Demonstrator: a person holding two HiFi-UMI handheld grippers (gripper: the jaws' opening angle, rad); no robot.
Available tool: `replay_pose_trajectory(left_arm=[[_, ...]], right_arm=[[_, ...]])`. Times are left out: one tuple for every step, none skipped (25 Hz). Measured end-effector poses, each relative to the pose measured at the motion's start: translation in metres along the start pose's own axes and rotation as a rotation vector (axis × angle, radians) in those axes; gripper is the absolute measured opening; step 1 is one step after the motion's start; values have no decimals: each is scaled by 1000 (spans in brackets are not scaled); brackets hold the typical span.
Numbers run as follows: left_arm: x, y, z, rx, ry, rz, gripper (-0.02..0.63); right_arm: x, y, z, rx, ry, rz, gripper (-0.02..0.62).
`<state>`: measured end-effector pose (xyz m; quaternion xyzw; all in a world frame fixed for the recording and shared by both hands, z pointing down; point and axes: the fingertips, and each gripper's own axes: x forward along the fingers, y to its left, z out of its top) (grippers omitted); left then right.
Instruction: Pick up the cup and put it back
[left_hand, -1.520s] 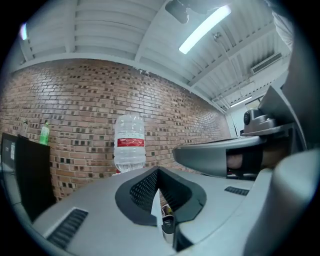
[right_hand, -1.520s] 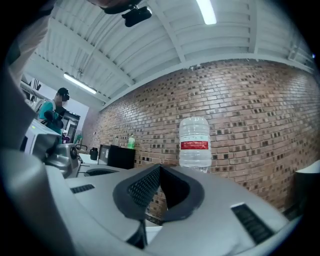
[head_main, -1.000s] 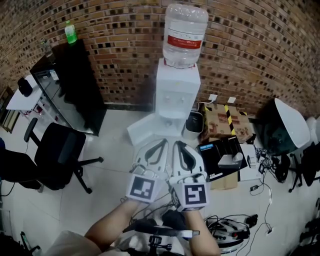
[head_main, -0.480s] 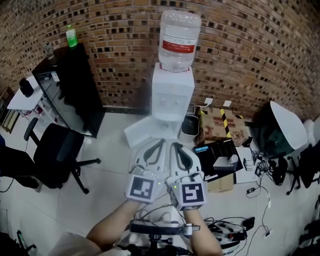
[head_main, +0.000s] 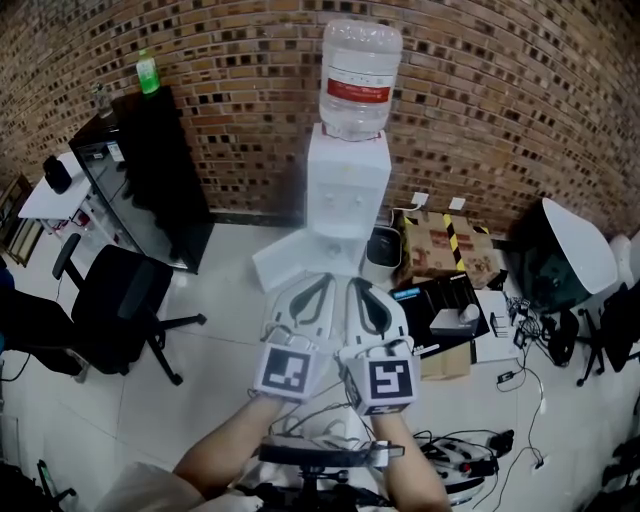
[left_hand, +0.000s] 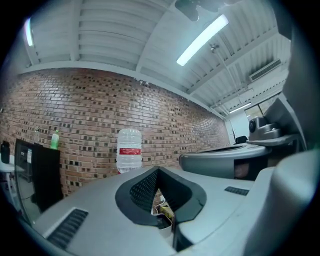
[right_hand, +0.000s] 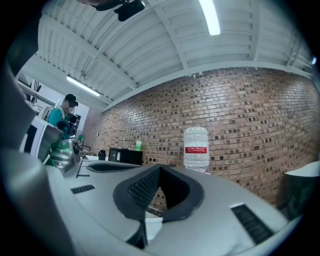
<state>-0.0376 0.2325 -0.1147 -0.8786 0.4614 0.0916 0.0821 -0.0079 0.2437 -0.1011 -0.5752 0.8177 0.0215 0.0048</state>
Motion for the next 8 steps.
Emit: replay_pose_trajectory(left_arm=[[-1,0,0,-3,0,-2,-6],[-2,1,0,-5,-1,-4,-6],[-2,1,1,-4,-3,-7,-6],[-3,2,2,-2,-5,-11,-6],[-4,2,3,-2,-7,-14,-6],[-4,1,4,-1,-10,-17,-6],[-5,1,5,0,-12,-20,-6],[-6,0,6,0,-15,-22,-6]], right_arm=[[-1,1,-2,-3,2,-2,2],[-1,2,-3,-3,2,-7,2],[-1,3,-2,-1,0,-11,2],[-1,4,-1,0,-2,-14,2],[-1,5,1,-1,-4,-16,2],[-1,6,3,-2,-5,-17,2],[-2,7,4,-3,-7,-17,2],[-2,8,5,-4,-9,-17,2]])
